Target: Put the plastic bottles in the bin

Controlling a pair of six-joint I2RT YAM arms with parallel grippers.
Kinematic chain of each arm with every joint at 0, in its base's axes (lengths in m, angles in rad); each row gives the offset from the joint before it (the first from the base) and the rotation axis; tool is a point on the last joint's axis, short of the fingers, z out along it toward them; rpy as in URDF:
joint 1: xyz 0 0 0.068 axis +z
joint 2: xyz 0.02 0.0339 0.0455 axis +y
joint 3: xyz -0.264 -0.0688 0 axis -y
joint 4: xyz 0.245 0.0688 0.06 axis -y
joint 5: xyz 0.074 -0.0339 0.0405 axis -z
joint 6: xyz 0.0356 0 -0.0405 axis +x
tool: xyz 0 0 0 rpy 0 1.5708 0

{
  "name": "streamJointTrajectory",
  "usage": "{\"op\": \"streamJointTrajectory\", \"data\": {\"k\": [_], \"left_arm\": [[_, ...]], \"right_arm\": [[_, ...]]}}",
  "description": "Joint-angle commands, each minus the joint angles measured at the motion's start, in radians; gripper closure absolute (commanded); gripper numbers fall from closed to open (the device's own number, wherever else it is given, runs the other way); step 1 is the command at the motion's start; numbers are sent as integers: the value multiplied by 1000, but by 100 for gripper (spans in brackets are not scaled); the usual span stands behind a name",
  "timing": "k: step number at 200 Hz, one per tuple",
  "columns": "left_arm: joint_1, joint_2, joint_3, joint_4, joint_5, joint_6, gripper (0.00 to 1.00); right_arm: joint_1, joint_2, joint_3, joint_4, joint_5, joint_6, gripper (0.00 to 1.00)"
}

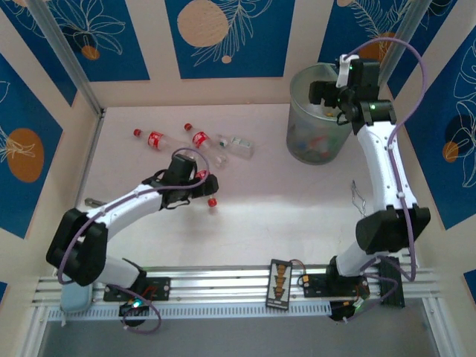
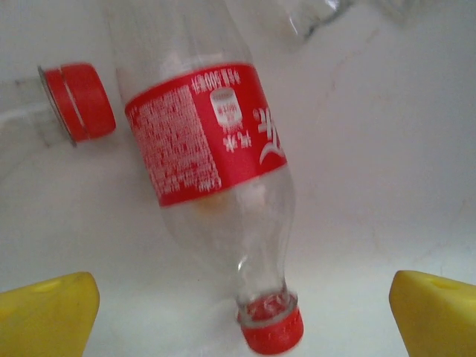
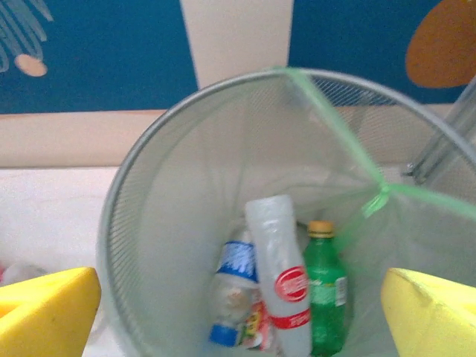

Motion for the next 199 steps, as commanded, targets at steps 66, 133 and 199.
{"op": "streamJointTrajectory", "data": {"k": [66,133,199], "left_arm": [[-43,156,131,-26,-186,-107,0],[-56,265,153,20,-179,-123,3],[-62,316,157,49,-195,-120,5]], "right_arm": [[24,-258,-304,23,-317,162,3],[33,-335,-483,24,-596,136,3],[30,-349,-614,100,-674,129,3]]}}
